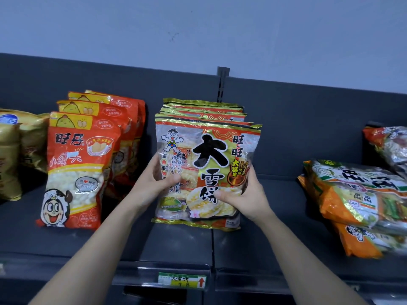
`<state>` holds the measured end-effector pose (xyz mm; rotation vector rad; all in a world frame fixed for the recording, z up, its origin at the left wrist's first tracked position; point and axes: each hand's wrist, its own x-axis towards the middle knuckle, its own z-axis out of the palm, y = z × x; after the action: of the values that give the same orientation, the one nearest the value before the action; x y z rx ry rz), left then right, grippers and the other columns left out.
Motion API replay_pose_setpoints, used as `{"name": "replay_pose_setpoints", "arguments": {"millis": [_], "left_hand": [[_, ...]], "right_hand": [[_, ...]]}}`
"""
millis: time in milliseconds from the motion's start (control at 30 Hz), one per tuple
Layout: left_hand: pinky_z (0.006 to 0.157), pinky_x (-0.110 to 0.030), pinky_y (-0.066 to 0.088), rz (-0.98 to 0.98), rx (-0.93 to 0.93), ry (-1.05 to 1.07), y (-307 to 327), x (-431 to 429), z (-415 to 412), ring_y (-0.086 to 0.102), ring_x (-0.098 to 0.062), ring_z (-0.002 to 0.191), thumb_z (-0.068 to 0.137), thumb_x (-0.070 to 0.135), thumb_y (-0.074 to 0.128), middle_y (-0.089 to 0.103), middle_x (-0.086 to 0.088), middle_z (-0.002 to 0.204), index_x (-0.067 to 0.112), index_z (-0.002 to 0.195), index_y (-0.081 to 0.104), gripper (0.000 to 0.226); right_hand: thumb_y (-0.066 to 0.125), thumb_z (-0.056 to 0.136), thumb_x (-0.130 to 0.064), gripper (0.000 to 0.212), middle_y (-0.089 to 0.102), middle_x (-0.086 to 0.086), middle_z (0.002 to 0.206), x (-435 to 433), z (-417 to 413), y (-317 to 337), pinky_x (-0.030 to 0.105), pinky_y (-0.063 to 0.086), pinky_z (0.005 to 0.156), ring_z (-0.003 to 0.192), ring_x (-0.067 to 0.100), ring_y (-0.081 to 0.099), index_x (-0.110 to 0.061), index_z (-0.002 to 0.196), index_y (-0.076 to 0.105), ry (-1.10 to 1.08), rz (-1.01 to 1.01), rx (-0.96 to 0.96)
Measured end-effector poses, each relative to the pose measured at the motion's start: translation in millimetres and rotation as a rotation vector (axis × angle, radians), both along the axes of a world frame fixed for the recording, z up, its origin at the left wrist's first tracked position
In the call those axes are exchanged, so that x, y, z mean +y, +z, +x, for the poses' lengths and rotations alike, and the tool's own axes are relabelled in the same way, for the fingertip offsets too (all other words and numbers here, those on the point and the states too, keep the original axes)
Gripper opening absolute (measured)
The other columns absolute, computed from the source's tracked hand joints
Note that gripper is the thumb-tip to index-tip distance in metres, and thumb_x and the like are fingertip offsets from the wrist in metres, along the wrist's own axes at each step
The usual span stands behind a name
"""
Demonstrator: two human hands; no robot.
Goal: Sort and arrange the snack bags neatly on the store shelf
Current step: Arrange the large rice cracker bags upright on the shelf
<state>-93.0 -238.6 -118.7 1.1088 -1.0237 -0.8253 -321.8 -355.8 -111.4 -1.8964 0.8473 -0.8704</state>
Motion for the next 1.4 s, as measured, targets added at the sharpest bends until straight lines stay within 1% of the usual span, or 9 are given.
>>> {"name": "replay_pose_setpoints", "arguments": {"millis": [100, 267, 433, 667, 1000, 1133, 1233, 1300, 1400], "left_hand": [[0.111, -0.049, 0.035, -0.028, -0.138, 0.220, 10, 10, -16, 0.036, -0.012, 0.140, 0.066, 0.037, 0.087, 0.032, 0.009, 0.155, 0.047, 0.149, 0.015, 0.111], [0.117, -0.020, 0.011, -0.072, -0.848, 0.542, 43, 22, -33, -0.007, -0.002, 0.146, 0.071, 0.029, 0.084, -0.016, 0.006, 0.161, 0.039, 0.149, -0.012, 0.125], [0.118, -0.049, 0.007, 0.148, -1.472, 0.579, 56, 22, -45, -0.023, -0.025, 0.145, 0.067, 0.041, 0.084, -0.025, -0.005, 0.158, 0.023, 0.154, 0.002, 0.121], [0.120, -0.047, 0.003, 0.370, -1.503, 0.553, 57, 24, -61, -0.023, -0.026, 0.145, 0.076, 0.040, 0.077, -0.026, -0.006, 0.158, 0.023, 0.153, -0.011, 0.118], [0.119, -0.046, 0.010, 0.331, -1.544, 0.559, 44, 42, -97, -0.010, -0.028, 0.148, 0.092, 0.034, 0.054, -0.011, -0.010, 0.161, 0.021, 0.152, 0.017, 0.072], [0.112, -0.050, 0.028, 0.276, -1.640, 0.527, 37, 43, -108, 0.016, -0.037, 0.146, 0.075, 0.018, 0.070, 0.019, -0.017, 0.158, 0.012, 0.142, 0.040, 0.074], [0.088, -0.046, 0.049, 0.242, -1.736, 0.502, 37, 44, -121, 0.046, -0.037, 0.125, 0.056, 0.012, 0.081, 0.052, -0.015, 0.133, 0.008, 0.128, 0.053, 0.078], [0.077, -0.042, 0.051, 0.164, -1.756, 0.510, 37, 43, -132, 0.053, -0.034, 0.112, 0.059, 0.009, 0.078, 0.059, -0.012, 0.119, 0.008, 0.124, 0.056, 0.068], [0.080, -0.042, 0.050, 0.125, -1.763, 0.489, 38, 39, -152, 0.054, -0.032, 0.111, 0.066, 0.007, 0.072, 0.060, -0.010, 0.118, 0.010, 0.126, 0.055, 0.063]], "right_hand": [[0.085, 0.058, -0.057, 0.124, 0.030, -0.019, 0.155, 16, -2, 9, 0.044, 0.036, 0.112, 0.139, 0.009, 0.036, -0.051, 0.148, -0.001, -0.108, -0.160, 0.010], [0.082, 0.068, -0.049, 0.127, -0.010, -0.007, 0.162, 28, -5, 32, 0.040, 0.021, 0.117, 0.146, 0.004, -0.002, -0.048, 0.146, -0.018, -0.260, -0.618, 0.117], [0.078, 0.068, -0.058, 0.110, 0.000, 0.011, 0.162, 25, -1, 40, 0.047, 0.007, 0.119, 0.149, 0.024, -0.006, -0.022, 0.154, 0.019, -0.259, -0.981, 0.438], [0.071, 0.077, -0.056, 0.116, -0.021, 0.009, 0.160, 27, -7, 53, 0.043, 0.007, 0.120, 0.148, 0.024, -0.019, -0.024, 0.154, -0.009, -0.122, -0.917, 0.669], [0.075, 0.081, -0.030, 0.093, 0.011, 0.013, 0.161, 42, -38, 46, 0.043, 0.022, 0.115, 0.149, 0.030, 0.009, -0.016, 0.153, 0.019, -0.147, -0.931, 0.631], [0.070, 0.085, -0.037, 0.083, 0.012, 0.014, 0.160, 51, -57, 41, 0.043, 0.018, 0.116, 0.148, 0.030, 0.010, -0.018, 0.151, 0.024, -0.206, -0.884, 0.737], [0.064, 0.088, -0.039, 0.069, 0.019, 0.012, 0.157, 58, -76, 36, 0.045, 0.012, 0.117, 0.148, 0.027, 0.008, -0.019, 0.146, 0.033, -0.234, -0.839, 0.867], [0.061, 0.090, -0.036, 0.059, 0.024, 0.011, 0.155, 61, -89, 34, 0.046, 0.010, 0.117, 0.148, 0.027, 0.007, -0.019, 0.142, 0.039, -0.250, -0.812, 0.935], [0.060, 0.089, -0.032, 0.053, 0.025, 0.011, 0.154, 64, -110, 36, 0.045, 0.011, 0.117, 0.148, 0.028, 0.007, -0.020, 0.139, 0.044, -0.269, -0.775, 1.002]]}}
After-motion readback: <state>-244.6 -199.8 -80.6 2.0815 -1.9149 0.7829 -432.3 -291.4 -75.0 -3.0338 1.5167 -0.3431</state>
